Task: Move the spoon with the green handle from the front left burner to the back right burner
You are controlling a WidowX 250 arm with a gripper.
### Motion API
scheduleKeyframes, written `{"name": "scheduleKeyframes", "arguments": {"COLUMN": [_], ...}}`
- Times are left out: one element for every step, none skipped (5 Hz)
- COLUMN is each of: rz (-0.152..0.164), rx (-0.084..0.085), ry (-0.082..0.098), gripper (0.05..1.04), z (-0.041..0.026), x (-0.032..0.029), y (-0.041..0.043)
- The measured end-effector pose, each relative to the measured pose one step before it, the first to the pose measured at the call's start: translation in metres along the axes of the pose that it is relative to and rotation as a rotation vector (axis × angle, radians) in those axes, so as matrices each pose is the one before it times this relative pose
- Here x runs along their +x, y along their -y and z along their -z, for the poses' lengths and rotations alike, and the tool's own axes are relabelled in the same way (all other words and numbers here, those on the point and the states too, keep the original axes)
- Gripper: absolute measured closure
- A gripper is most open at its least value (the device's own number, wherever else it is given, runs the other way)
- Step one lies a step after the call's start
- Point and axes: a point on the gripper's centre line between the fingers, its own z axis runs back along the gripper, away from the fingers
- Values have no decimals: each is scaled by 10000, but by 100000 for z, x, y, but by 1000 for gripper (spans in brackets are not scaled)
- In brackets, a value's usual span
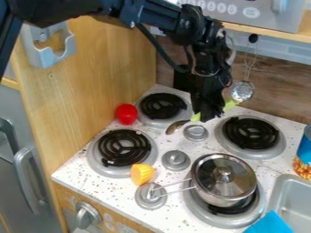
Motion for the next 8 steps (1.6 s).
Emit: {"name": "scheduleKeyframes", "arguments": {"rz": [1897,2203,1095,1085,495,352,170,10], "rx": [-225,-351,185,-2,475,-252,402,-432], "ry": [533,856,890,489,5,-92,177,-52], "gripper": [683,683,683,683,683,683,683,683], "z": [-653,-134,352,788,264,2057,249,1745], "x": [1182,1343,1237,413,415,-163,1027,287], "y": [199,312,-256,637,-461,1171,-270,1002]}}
